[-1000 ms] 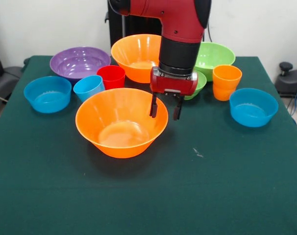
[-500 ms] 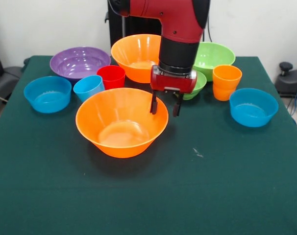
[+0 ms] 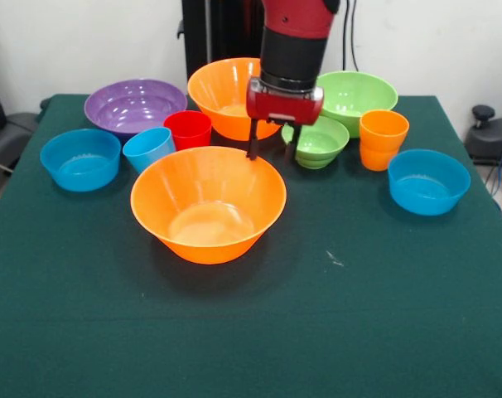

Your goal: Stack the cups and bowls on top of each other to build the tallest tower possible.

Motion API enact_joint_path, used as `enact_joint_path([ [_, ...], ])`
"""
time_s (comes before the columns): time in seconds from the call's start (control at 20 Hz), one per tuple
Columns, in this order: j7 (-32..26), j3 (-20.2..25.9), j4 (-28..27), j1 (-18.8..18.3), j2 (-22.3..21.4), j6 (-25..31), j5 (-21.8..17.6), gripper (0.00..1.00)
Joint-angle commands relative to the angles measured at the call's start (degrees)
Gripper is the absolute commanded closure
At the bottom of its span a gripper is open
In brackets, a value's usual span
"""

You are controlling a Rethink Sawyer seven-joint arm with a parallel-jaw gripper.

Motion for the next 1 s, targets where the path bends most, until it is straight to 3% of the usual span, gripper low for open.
enact_joint_path([
  [0.05, 5.6, 6.8, 6.7, -3.6, -3.9, -2.6, 0.4, 0.0],
  [0.45, 1.5, 12.0, 7.1, -10.3, -3.5, -1.3, -0.9, 0.0],
  [0.8, 2.3, 11.8, 6.6, -10.2, -2.0, -2.4, -1.6, 0.0],
  [1.0, 2.7, 11.5, 7.9, -9.9, -3.4, -1.8, -1.4, 0.0],
])
